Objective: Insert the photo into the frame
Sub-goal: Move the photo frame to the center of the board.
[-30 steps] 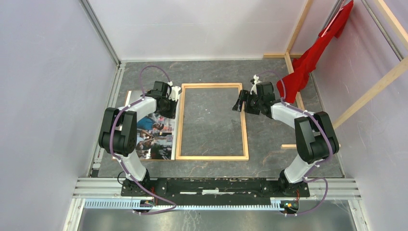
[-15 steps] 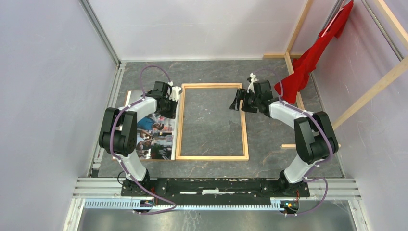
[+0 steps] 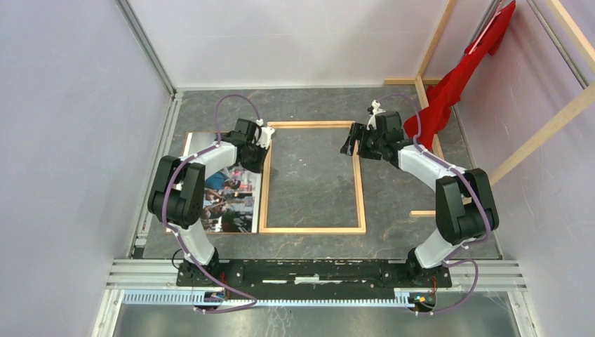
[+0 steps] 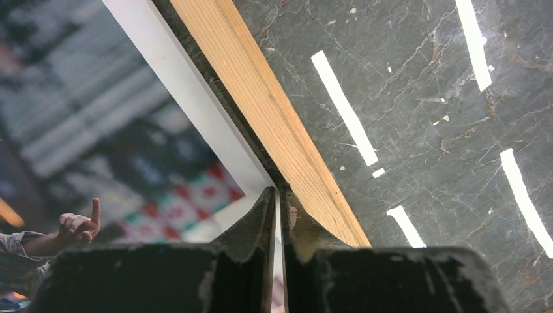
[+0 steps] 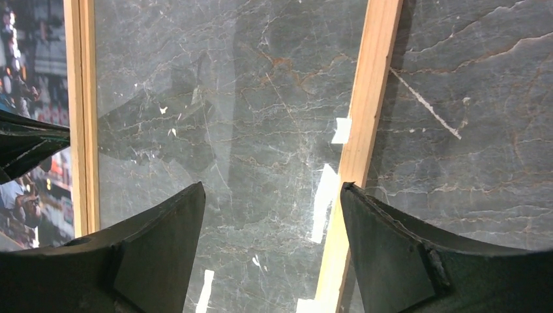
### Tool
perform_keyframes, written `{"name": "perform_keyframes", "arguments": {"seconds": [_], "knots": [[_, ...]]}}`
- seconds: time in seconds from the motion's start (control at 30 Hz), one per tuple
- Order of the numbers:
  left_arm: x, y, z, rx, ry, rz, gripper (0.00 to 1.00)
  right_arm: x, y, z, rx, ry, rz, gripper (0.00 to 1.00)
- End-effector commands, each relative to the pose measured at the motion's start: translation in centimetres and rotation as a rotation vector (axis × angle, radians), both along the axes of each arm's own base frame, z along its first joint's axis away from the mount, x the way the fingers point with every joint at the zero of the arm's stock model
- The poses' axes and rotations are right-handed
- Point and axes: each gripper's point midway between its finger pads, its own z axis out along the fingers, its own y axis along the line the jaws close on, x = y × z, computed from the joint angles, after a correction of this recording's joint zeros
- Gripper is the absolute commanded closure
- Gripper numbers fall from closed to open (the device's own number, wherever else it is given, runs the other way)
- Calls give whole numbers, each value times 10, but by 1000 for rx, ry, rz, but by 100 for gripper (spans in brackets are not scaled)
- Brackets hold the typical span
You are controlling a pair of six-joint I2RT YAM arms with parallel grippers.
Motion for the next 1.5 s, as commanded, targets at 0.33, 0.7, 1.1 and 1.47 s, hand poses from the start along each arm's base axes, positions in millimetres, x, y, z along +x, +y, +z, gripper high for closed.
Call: {"name": "perform_keyframes", "arguments": {"seconds": [0.33,0.7,1.1,1.47], "knots": [[42,95,76,26,-105,213,86,-19,182,67,40,-154,264,17],[5,241,80,187,-117,523,85,-27,324,38,-40,-140,428,15],[-20,300,64,222,-93,633,85,-33,338,-14,-54,-75,462,18],[-23,335,62,282,-104,697,85,-22,309,-38,-220,-61,369,19]]}}
